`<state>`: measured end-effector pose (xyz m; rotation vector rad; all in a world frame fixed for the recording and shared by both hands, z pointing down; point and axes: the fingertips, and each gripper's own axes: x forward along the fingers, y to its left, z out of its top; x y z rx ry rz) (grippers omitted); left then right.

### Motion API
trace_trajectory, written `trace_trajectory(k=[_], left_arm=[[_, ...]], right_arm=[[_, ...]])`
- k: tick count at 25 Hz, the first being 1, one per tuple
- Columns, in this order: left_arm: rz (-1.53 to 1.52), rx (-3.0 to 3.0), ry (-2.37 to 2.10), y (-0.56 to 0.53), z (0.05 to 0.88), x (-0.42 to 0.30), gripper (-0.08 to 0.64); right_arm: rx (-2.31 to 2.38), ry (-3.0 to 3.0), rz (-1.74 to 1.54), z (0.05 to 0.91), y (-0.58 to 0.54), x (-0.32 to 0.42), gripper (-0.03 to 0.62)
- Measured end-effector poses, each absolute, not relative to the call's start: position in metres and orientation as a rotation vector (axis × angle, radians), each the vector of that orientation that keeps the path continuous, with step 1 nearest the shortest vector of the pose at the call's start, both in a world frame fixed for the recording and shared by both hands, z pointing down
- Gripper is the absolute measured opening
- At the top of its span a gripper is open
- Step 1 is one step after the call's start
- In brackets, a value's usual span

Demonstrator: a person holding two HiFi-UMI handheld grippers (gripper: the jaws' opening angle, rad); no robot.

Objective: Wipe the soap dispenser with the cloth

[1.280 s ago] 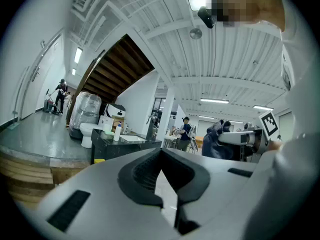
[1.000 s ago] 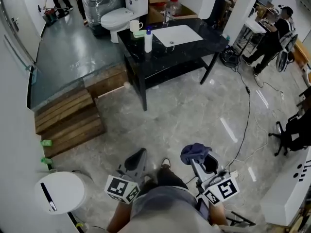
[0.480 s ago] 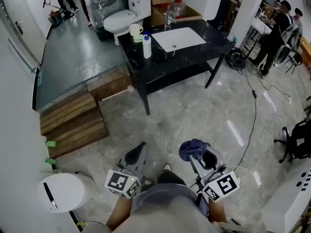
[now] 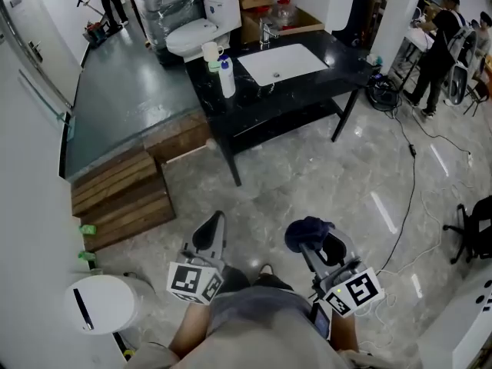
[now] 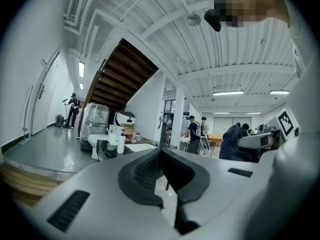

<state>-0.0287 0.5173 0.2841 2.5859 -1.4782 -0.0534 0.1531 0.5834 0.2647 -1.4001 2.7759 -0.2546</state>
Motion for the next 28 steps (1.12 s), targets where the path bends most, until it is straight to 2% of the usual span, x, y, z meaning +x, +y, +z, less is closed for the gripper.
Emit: trace_trajectory(k=[11,28], left_arm=[[-0.014,2.579,-1.439,0.490,0.294,-0.011,0.006],[0.021,2.559,-1.359,0.381,0.310,-0.030,0.006]], right_arm=[[-1.355,2.818,-0.335,0.286,0.557,0.160,0.146],[-1.307,2.890,-0.372,0.294,0.447,0.120,0.147]])
